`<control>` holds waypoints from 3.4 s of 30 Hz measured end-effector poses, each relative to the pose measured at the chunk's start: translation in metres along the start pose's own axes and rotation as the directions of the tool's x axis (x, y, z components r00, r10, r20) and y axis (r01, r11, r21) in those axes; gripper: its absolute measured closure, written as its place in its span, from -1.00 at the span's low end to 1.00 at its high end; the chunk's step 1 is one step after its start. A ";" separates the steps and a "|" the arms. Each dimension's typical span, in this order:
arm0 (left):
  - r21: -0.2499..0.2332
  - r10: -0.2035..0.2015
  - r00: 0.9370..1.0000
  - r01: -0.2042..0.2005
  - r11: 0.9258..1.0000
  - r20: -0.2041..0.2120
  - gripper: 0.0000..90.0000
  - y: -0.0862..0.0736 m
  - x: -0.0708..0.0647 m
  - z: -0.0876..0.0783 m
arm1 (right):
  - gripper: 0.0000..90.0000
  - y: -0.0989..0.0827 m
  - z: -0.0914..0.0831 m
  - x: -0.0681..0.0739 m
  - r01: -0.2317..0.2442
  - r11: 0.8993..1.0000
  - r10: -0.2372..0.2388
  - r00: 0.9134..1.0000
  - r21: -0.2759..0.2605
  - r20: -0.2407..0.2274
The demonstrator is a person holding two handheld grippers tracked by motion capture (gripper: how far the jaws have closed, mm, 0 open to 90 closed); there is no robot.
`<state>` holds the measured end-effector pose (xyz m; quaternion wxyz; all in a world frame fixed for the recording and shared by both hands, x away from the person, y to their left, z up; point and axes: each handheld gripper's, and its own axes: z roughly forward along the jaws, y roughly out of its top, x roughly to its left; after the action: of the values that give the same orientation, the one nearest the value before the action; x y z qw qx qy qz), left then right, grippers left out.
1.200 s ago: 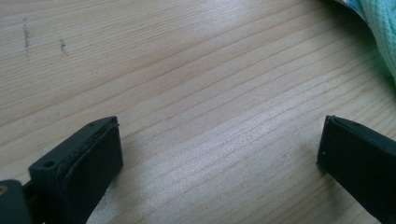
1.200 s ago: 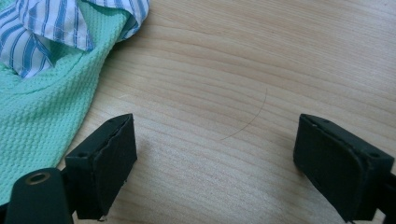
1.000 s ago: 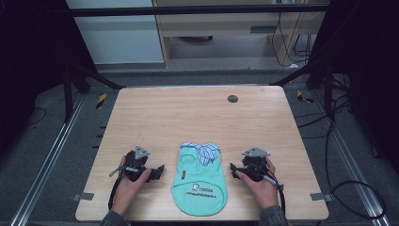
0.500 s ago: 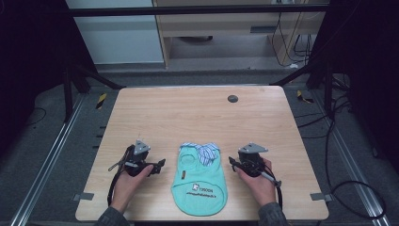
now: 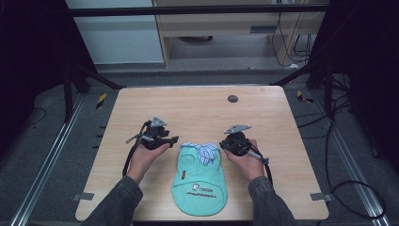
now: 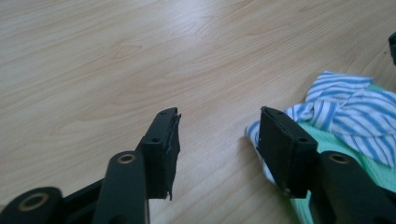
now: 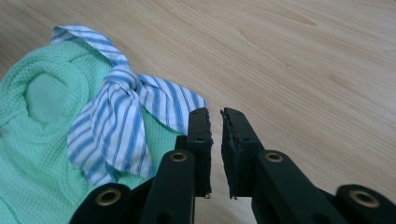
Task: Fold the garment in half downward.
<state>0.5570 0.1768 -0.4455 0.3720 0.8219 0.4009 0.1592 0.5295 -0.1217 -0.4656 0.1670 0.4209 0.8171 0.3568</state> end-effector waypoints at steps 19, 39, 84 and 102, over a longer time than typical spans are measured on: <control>0.139 0.033 0.999 -0.035 0.990 0.015 0.05 0.005 -0.016 0.048 | 0.39 0.013 0.040 0.007 -0.035 0.996 0.036 0.999 0.079 -0.012; 0.133 -0.015 0.998 0.007 0.991 0.055 -0.01 -0.012 -0.013 0.051 | 0.45 0.011 0.047 0.011 -0.012 0.993 0.017 0.999 0.117 -0.046; 0.095 0.114 0.989 -0.123 0.988 0.096 0.90 -0.005 -0.032 0.024 | 0.87 0.012 0.024 0.024 0.136 0.990 -0.134 0.990 0.040 -0.046; 0.041 0.208 0.975 -0.212 0.976 0.084 0.90 0.033 -0.041 -0.001 | 0.86 0.031 -0.014 0.016 0.205 0.978 -0.206 0.978 -0.031 -0.033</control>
<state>0.5492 0.1320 -0.4190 0.3483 0.8743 0.3005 0.1548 0.5297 -0.1026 -0.4330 0.1941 0.3254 0.8542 0.3561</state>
